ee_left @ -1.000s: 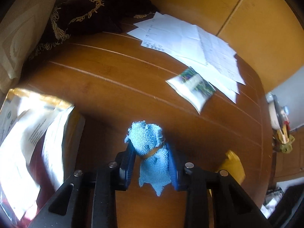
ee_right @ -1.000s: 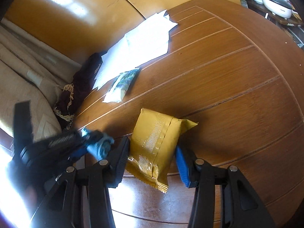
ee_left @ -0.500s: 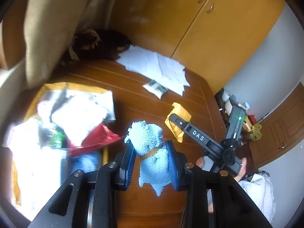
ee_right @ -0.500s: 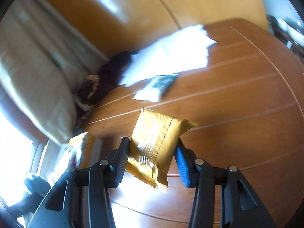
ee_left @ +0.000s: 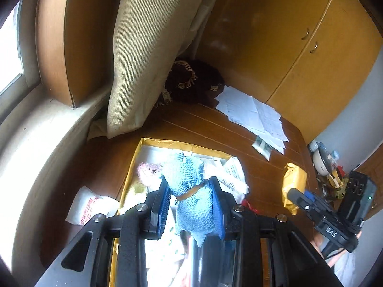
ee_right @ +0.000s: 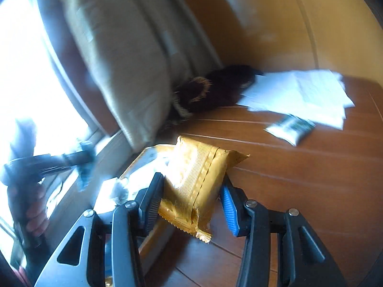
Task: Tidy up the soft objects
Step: 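Carry the blue cloth and yellow packet over the tray to release them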
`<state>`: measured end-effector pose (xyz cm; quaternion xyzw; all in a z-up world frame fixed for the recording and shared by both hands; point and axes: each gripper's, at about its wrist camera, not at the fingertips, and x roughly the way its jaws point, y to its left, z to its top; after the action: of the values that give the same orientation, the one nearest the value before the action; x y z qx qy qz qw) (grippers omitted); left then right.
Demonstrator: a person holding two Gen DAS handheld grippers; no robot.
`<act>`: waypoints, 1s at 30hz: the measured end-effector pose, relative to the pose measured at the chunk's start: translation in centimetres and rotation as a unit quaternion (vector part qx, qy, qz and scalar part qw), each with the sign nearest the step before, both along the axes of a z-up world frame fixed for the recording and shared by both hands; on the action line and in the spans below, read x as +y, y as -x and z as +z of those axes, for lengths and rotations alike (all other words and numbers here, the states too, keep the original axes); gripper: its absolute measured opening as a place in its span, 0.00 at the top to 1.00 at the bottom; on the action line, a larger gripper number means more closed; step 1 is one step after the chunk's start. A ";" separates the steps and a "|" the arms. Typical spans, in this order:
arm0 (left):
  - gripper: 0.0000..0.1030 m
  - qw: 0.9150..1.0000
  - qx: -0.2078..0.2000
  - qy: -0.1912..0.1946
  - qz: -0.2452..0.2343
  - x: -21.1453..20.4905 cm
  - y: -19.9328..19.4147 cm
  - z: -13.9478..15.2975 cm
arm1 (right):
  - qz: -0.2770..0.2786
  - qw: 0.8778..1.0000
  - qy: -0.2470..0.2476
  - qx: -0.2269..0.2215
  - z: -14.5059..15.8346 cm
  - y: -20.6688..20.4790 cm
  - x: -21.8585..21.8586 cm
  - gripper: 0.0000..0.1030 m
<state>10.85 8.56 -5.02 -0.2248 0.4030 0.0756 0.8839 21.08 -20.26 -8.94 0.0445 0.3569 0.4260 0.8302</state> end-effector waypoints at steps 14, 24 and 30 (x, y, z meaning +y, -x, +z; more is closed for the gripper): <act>0.68 0.995 0.089 0.018 -0.031 4.2 -6.1 -6.3 | 0.079 0.989 0.127 -0.018 0.2 -3.1 12.5 0.56; 0.60 0.995 0.096 0.020 -0.029 4.4 -6.8 -7.6 | 0.156 0.972 0.154 0.087 -4.1 -4.8 16.7 0.56; 0.39 0.996 0.076 0.031 -0.026 4.9 -6.0 -7.4 | 0.132 0.978 0.139 0.083 -3.4 -4.9 15.9 0.48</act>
<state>16.84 13.50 -12.42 -0.2353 0.4767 0.0563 0.8451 26.02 -4.38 -12.35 -0.0835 0.4830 0.4729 0.7322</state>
